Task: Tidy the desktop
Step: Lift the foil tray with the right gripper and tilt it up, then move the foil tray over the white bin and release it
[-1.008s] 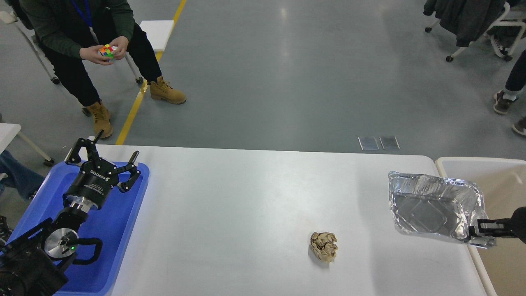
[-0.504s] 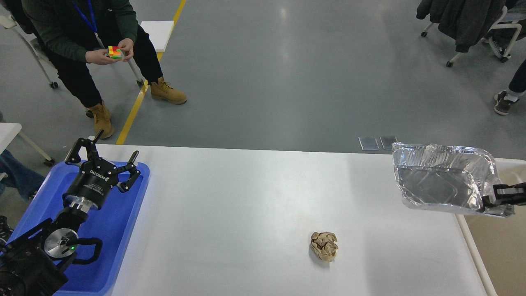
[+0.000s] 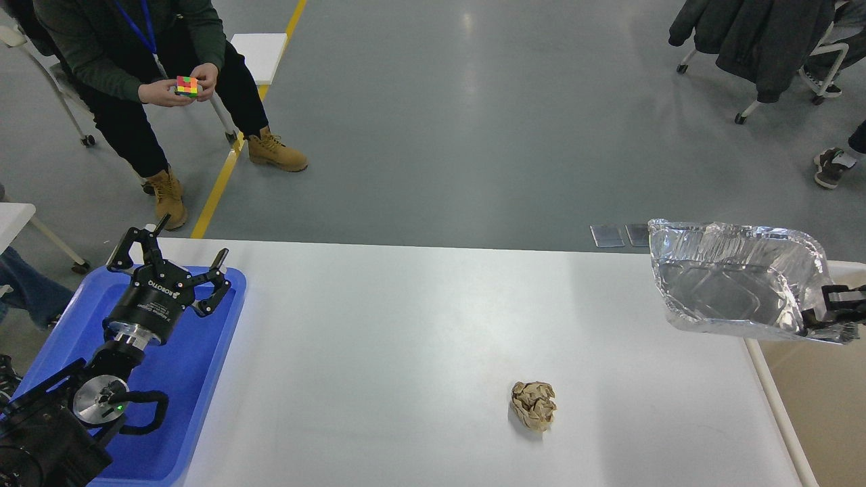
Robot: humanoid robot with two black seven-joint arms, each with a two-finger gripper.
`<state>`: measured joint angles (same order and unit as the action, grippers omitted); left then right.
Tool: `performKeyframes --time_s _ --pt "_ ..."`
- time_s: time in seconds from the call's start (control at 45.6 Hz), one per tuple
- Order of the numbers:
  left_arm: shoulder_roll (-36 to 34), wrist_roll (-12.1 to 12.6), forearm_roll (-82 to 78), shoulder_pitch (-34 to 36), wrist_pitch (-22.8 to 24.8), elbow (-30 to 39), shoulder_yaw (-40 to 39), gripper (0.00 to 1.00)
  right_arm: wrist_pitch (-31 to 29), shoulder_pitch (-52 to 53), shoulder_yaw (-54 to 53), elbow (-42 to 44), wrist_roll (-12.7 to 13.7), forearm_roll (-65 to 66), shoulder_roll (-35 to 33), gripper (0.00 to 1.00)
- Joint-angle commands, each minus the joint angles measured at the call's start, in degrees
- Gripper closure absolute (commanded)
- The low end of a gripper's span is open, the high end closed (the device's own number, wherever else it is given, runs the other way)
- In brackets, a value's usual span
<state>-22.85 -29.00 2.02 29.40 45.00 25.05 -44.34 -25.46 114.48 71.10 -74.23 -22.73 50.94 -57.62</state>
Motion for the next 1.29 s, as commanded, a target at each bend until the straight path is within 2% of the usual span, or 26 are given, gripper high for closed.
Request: performKeyframes --time_s 0.0,0.351,0.636,0.767,1.008,1.272 --pt "0.00 0.00 0.00 -0.04 0.00 0.00 -0.13 0.01 -1.35 -2.32 1.32 4.35 -0.03 -6.90 -1.09 1.00" --pt "0.00 0.00 0.00 -0.04 0.00 0.00 -0.05 0.01 -1.09 -22.00 0.53 21.92 0.50 -25.17 -1.09 1.00" --pt "0.00 0.00 0.00 -0.04 0.00 0.00 -0.05 0.01 2.08 -40.99 -1.04 33.35 0.94 -49.96 0.75 1.00" --pt "0.00 0.00 0.00 -0.04 0.00 0.00 -0.05 0.01 2.78 -45.13 -4.47 34.68 1.55 -52.52 0.93 1.00" --pt "0.00 0.00 0.00 -0.04 0.00 0.00 -0.05 0.01 8.05 -52.16 -11.59 35.64 4.36 -53.05 1.28 1.00" --pt "0.00 0.00 0.09 -0.04 0.00 0.00 -0.05 0.01 14.03 -60.77 -18.45 39.42 4.89 -55.25 5.50 1.00"
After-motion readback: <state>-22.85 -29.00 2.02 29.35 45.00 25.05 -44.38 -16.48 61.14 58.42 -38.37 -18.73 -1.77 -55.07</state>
